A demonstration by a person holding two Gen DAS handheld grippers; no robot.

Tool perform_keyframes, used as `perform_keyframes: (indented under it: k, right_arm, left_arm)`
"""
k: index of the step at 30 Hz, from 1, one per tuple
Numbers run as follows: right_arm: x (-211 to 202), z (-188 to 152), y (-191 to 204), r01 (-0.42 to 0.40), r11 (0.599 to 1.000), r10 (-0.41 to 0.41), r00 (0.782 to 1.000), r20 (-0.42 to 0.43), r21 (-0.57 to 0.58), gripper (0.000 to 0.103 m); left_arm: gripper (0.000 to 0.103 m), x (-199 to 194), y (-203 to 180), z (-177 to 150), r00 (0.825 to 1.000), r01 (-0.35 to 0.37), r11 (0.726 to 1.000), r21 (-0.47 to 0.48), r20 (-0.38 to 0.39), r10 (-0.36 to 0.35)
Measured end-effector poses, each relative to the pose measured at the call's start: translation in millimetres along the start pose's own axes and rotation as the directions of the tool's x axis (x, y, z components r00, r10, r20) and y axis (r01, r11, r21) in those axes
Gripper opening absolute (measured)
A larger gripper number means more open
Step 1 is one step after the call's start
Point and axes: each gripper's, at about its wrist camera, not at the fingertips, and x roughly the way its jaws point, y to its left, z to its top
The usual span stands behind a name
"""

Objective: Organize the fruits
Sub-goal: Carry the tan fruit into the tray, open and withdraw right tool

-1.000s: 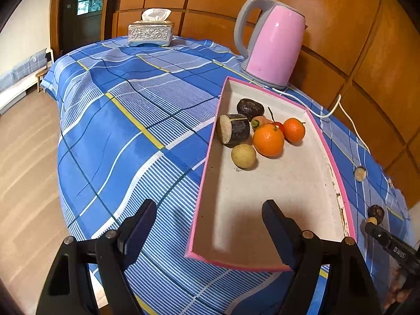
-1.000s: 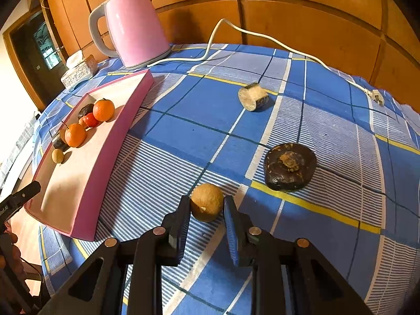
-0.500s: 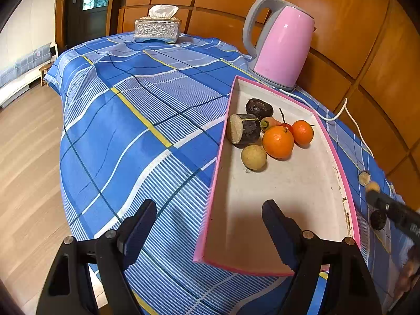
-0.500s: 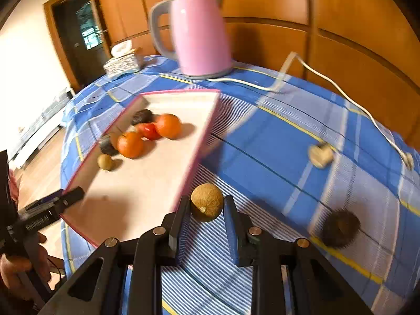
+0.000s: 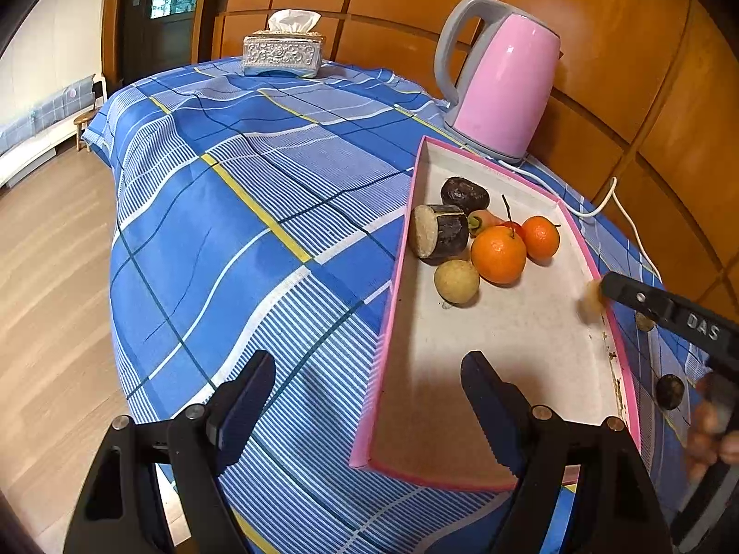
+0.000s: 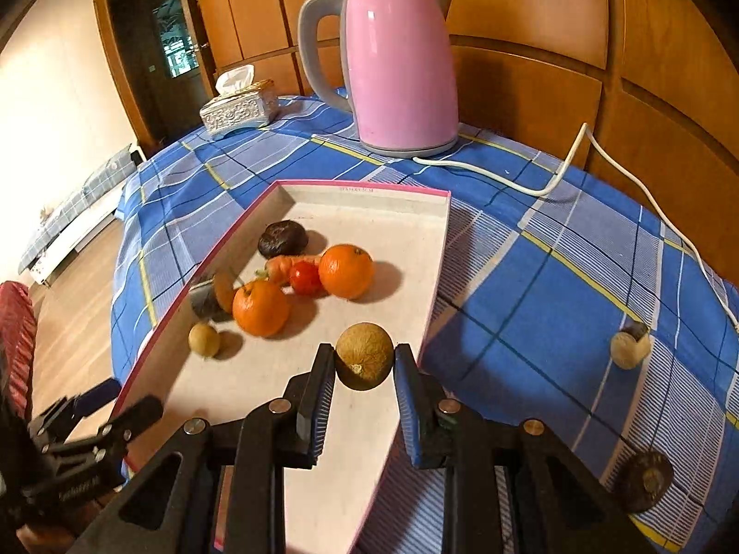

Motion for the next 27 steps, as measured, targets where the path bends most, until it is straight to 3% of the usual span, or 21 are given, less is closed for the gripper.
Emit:
perform_keyframes:
  k: [5,18,27]
  right_arm:
    - [10,3,1,0.019,1.000,-0.019,1.000,-0.007,0.003,0.035]
    - [-26,-31,-14,0.073,0.996,-0.074,0.997,0.029,0.041,0.035]
    - [-53,-64,-49,0.149,0.979,-0.153,0.988,0.023,0.140,0.035]
  left_arm:
    - [0.083,2,-2,0,1.000,0.001,1.000,0.009,-0.007,-0.001]
    - [0.083,-2,-7,0,1.000,0.003,1.000,0.028,0.000,-0.003]
    - [0.083,-7,-12,-1,1.000,0.008,0.999,0.049,0.014,-0.008]
